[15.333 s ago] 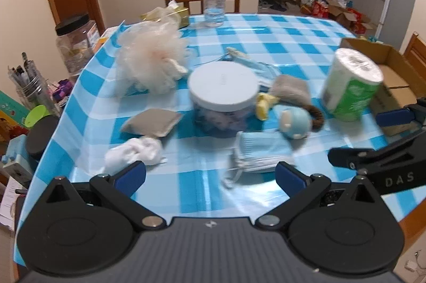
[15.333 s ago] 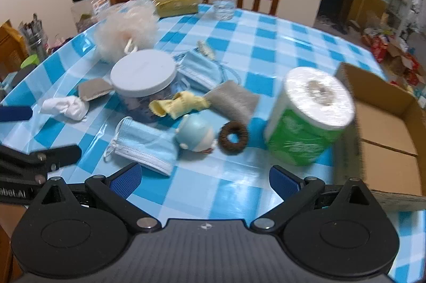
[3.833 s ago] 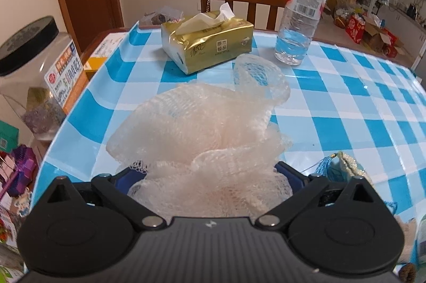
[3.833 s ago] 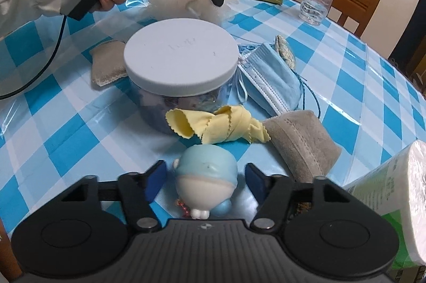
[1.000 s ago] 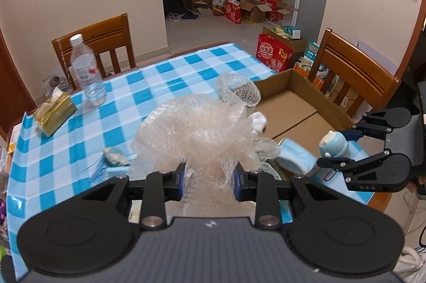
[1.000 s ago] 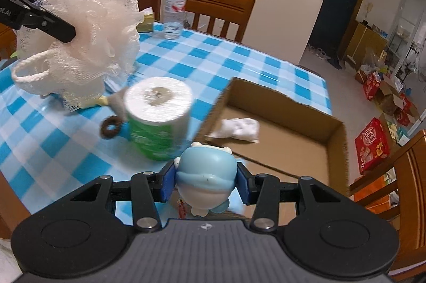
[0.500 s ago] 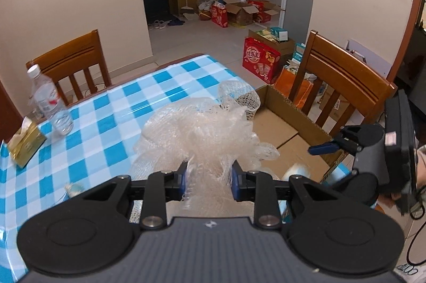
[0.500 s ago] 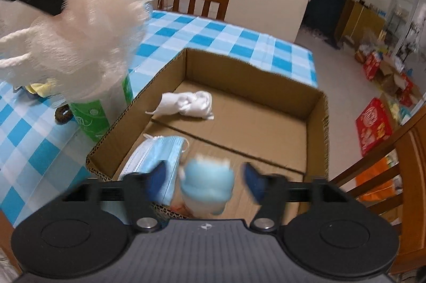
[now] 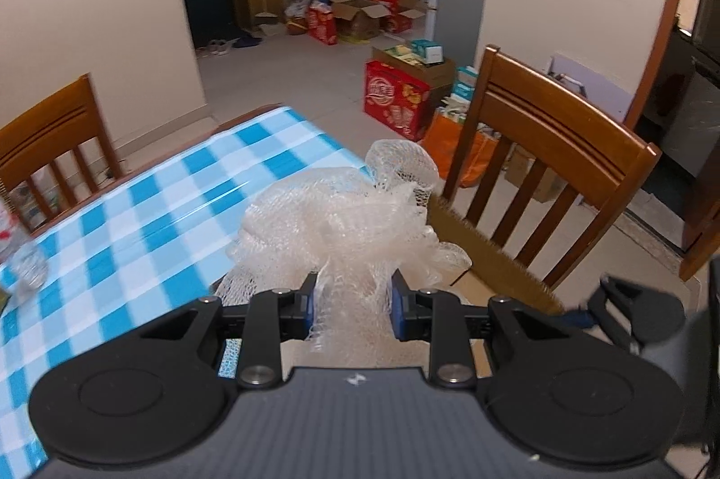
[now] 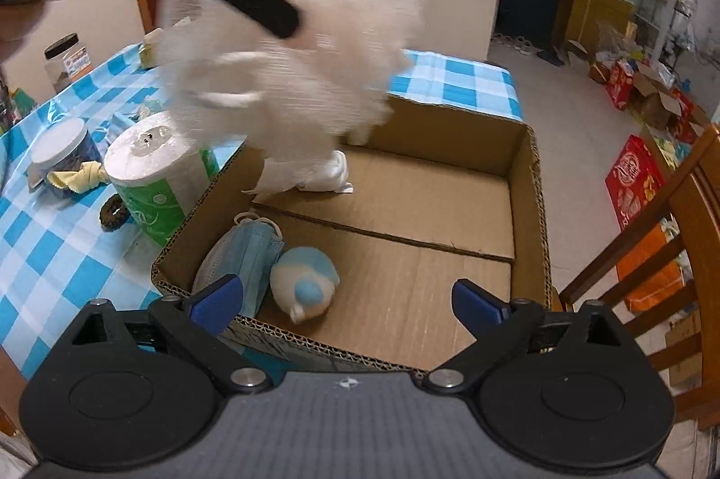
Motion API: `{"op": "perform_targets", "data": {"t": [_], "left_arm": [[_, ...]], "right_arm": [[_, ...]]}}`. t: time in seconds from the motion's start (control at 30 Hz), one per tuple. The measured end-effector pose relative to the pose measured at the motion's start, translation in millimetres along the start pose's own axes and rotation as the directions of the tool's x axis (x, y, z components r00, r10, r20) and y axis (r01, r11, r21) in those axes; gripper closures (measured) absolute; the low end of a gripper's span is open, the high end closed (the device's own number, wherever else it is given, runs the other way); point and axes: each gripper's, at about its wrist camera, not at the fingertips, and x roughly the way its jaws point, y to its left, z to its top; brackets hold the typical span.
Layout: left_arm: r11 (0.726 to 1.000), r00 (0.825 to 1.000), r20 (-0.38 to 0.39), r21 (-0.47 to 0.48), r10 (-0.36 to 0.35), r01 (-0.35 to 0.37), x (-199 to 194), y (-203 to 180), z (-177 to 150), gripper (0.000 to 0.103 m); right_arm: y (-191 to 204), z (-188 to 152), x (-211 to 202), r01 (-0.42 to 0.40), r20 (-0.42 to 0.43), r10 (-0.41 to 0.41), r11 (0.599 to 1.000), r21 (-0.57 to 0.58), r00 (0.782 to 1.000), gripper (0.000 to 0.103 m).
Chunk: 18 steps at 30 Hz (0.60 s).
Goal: Organize soft objects
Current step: 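Carry the doll in the right tool into the box while the left tool carries the puff there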
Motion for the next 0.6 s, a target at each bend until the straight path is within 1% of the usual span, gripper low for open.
{"op": "perform_targets", "data": {"t": [0.17, 0.3, 0.4, 0.5, 0.53, 0.6], "left_arm": [[0.999, 0.999, -0.005, 0.023, -0.037, 0.037, 37, -15, 17, 0.075], [0.998, 0.998, -0.02, 0.023, -0.066, 0.066, 63, -23, 26, 0.075], [0.997, 0.997, -0.033, 0.028, -0.07, 0.071, 80, -29, 31, 0.076], [0.997, 0.997, -0.027, 0.027, -0.073, 0.074, 94, -31, 33, 0.075], [0.997, 0.997, -0.021, 0.029, -0.068, 0.069, 98, -32, 33, 0.073], [0.998, 0.998, -0.032, 0.029, -0.05, 0.05, 107, -32, 34, 0.061]], "right_arm": [[-6, -3, -3, 0.022, 0.003, -0.022, 0.999, 0.031, 1.0, 0.002], [-12, -4, -4, 0.034, 0.002, -0.034, 0.997, 0.066, 0.999, 0.002], [-16, -5, -5, 0.047, 0.005, -0.048, 0.995, 0.087, 0.999, 0.002], [-19, -6, -6, 0.059, 0.009, -0.06, 0.993, 0.106, 0.998, 0.002], [-20, -6, -6, 0.061, 0.008, -0.063, 0.992, 0.112, 0.998, 0.002], [-22, -8, -6, 0.066, 0.006, -0.067, 0.99, 0.123, 0.998, 0.001]]}}
